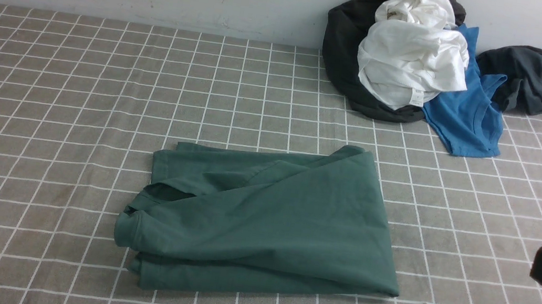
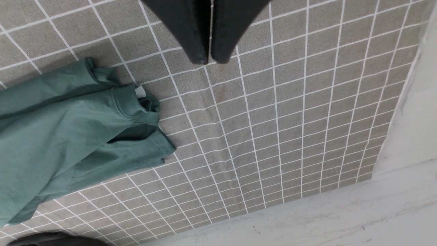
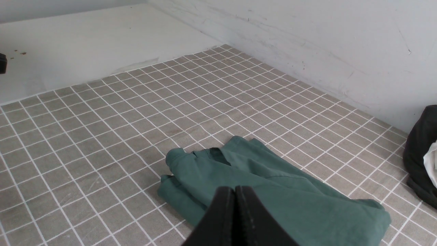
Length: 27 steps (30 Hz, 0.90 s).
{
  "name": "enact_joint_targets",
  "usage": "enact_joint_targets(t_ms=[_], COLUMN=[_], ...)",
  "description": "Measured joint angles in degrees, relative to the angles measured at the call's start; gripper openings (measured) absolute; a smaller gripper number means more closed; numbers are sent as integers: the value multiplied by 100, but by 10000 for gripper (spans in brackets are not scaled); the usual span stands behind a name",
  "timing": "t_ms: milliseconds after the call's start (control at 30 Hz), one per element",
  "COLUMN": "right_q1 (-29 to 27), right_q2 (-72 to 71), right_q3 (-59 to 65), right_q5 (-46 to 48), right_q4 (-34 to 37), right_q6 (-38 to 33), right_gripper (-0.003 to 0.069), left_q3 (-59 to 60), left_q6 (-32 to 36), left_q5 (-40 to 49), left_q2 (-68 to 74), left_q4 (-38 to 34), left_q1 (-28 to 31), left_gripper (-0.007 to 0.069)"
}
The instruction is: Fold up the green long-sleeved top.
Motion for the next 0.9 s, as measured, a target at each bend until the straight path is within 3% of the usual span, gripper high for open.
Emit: enact_joint_targets(t_ms=[233, 333, 433, 500, 700, 900], right_q1=[-156, -564, -1557, -1923, -3735, -4732], right_q2=[-177, -448, -906, -1037, -2039, -2882], right_q3=[734, 1437, 2448, 2735, 3791, 4180], right_q5=[-1053, -1835, -2576, -2719, -2683, -2345], right_q4=[98, 384, 729, 782, 674, 278], right_q6=[212, 230, 303, 380, 1035, 1311], right_gripper=[-14, -14, -14, -14, -14, -14], left_q3=[0, 0, 0, 0, 0, 0], left_q6=[0, 0, 0, 0, 0, 0], left_q5=[0, 0, 0, 0, 0, 0], left_q2=[-5, -5, -5, -5, -5, -5], left_q4=[-1, 5, 5, 5, 5, 5], left_q1=[0, 0, 0, 0, 0, 0], left_gripper=[-7, -7, -7, -7, -7, -7])
